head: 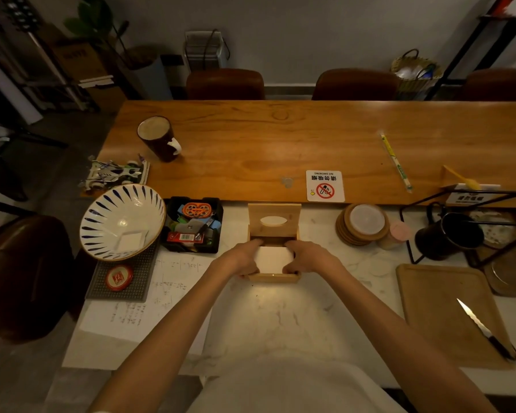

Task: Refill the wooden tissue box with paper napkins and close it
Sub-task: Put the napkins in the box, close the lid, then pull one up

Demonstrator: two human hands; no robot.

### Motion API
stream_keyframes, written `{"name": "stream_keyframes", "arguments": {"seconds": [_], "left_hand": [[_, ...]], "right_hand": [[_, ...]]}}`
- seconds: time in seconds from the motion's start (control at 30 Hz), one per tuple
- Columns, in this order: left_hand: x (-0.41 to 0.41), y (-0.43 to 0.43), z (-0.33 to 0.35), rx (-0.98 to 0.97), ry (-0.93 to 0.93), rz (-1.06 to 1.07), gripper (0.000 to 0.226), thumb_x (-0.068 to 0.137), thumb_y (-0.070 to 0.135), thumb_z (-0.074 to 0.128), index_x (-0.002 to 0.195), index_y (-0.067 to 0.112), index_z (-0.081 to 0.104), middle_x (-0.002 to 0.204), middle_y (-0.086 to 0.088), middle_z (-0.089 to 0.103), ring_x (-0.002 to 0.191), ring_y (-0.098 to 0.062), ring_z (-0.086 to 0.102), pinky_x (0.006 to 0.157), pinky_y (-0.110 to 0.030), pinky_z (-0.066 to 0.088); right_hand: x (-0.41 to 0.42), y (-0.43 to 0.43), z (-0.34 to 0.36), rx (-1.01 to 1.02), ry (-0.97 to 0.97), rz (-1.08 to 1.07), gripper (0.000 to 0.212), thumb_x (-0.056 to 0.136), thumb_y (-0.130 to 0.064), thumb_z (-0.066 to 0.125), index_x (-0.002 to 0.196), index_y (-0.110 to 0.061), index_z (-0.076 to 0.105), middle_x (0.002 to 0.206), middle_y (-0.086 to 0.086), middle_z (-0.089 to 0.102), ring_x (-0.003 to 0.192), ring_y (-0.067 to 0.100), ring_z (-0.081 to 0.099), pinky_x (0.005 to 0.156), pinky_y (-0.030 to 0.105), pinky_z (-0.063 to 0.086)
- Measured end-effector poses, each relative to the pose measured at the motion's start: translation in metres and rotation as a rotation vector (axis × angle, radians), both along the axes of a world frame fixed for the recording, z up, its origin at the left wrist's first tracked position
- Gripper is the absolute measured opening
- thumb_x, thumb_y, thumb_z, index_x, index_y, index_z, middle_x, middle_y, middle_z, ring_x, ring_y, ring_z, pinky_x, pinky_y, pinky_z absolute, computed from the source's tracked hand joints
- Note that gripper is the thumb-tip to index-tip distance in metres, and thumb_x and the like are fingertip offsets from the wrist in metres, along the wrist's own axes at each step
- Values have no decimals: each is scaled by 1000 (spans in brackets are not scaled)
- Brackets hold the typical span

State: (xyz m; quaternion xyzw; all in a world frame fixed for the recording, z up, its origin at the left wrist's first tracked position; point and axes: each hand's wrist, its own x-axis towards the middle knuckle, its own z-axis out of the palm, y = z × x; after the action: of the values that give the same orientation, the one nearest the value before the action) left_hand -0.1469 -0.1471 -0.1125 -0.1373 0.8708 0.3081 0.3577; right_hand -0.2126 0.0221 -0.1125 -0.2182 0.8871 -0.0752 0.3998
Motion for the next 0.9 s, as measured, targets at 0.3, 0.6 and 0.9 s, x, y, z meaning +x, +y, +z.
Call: {"name": "stream_keyframes", "arguments": {"seconds": [0.3,0.6,0.9], "left_hand": [[29,-28,34,402,328,590,29,101,19,45,119,30,66,140,5,51,120,-19,53,92,-39,53],[39,21,48,845,26,803,49,96,66,17,130,48,48,128,10,52,130,-28,45,106,-51,41],[80,67,31,826,-36,792,48,93,69,11,109,56,54,108,24,60,111,-13,55,98,-41,44]], "right_hand": [[12,48,33,-646,-321,-784,60,98,-62,23,124,-25,62,137,2,56,124,25,54,104,45,45],[40,51,36,-812,-704,-1042,84,81,-84,8,149,-41,29,160,-2,26,141,38,33,110,53,33],[87,100,23,-822,-682,-1106,81,81,-84,16,148,-41,33,159,-7,29,140,35,36,113,54,31]]}}
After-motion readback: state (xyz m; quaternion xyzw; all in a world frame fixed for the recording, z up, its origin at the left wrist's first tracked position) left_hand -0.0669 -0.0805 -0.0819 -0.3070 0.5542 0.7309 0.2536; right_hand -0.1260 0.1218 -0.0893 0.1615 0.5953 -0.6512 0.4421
